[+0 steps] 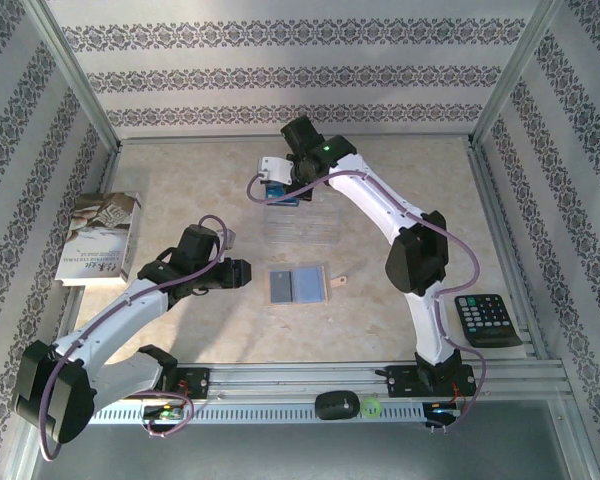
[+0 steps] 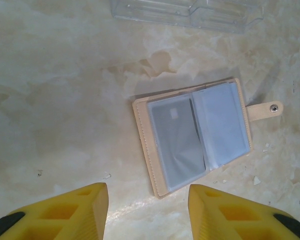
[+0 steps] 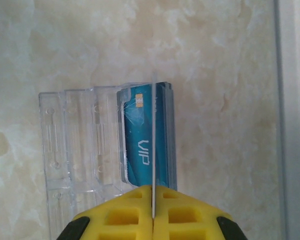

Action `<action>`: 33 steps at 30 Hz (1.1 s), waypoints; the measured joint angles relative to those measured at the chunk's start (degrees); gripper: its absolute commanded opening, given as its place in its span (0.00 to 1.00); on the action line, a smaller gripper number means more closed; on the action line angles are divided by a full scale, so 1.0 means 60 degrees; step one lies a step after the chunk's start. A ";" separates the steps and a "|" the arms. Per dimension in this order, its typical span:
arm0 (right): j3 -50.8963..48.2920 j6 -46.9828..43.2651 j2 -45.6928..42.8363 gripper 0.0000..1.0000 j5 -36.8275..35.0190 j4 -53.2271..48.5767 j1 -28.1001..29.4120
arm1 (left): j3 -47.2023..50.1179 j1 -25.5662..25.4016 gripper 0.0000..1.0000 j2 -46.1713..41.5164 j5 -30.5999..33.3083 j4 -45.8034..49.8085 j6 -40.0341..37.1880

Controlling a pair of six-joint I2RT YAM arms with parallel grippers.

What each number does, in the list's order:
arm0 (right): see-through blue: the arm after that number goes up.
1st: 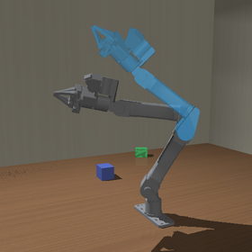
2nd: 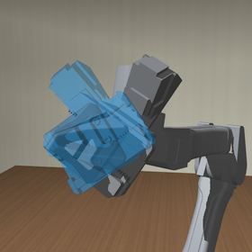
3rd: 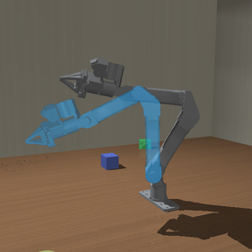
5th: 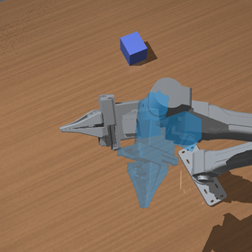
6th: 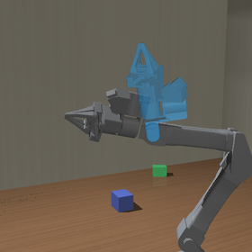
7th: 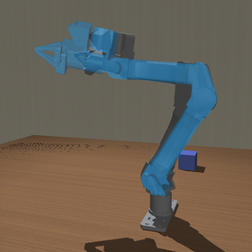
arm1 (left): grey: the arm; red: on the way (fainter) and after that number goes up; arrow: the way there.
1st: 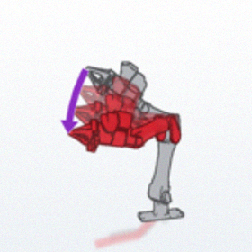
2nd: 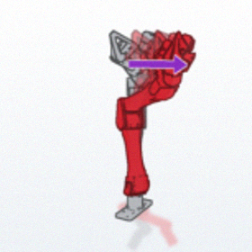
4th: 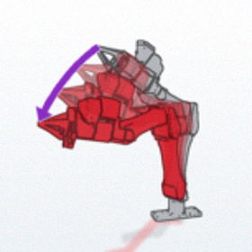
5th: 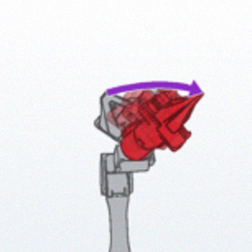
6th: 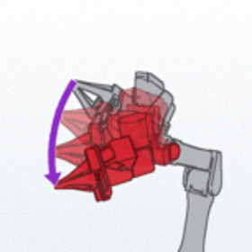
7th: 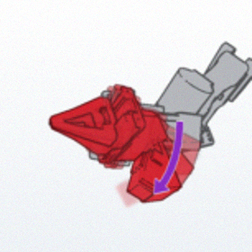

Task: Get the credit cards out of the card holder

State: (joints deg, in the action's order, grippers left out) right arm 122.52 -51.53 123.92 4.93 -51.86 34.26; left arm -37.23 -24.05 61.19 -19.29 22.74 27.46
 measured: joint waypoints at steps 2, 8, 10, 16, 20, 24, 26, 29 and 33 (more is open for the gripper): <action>0.0018 -0.0171 0.0215 0.00 0.0007 -0.0073 0.0000 | 0.0000 0.0029 0.47 0.0066 0.0000 0.0000 0.0004; 0.0153 -0.0452 0.0495 0.00 0.0051 -0.0204 -0.0073 | -0.0018 0.0029 0.46 0.0204 0.0000 0.0004 0.0029; 0.0200 -0.0481 0.0510 0.00 0.0080 -0.0215 -0.0109 | -0.0040 0.0033 0.46 0.0226 0.0000 0.0004 0.0029; 0.0211 -0.0481 0.0572 0.00 0.0084 -0.0211 -0.0182 | -0.0051 0.0033 0.46 0.0284 0.0000 0.0004 0.0029; 0.0211 -0.0481 0.0685 0.00 0.0109 -0.0178 -0.0193 | -0.0051 0.0033 0.46 0.0295 0.0000 0.0004 0.0029; 0.0204 -0.0474 0.0769 0.04 0.0113 -0.0164 -0.0193 | -0.0051 0.0087 0.46 0.0313 0.0000 0.0000 0.0029; 0.0193 -0.0444 0.0794 0.14 0.0109 -0.0073 -0.0189 | -0.0051 0.0102 0.46 0.0313 -0.0007 0.0000 0.0029; 0.0168 -0.0361 0.0801 0.24 0.0106 0.0160 -0.0193 | -0.0051 0.0113 0.46 0.0324 -0.0036 -0.0004 0.0033; 0.0149 -0.0142 0.0801 0.36 0.0084 0.0601 -0.0189 | -0.0051 0.0157 0.46 0.0331 -0.0073 -0.0004 0.0058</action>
State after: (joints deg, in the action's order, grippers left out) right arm 123.42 -52.38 128.73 5.43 -48.25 33.12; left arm -37.54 -23.11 63.18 -19.73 22.72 27.81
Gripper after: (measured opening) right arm 0.317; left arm 0.463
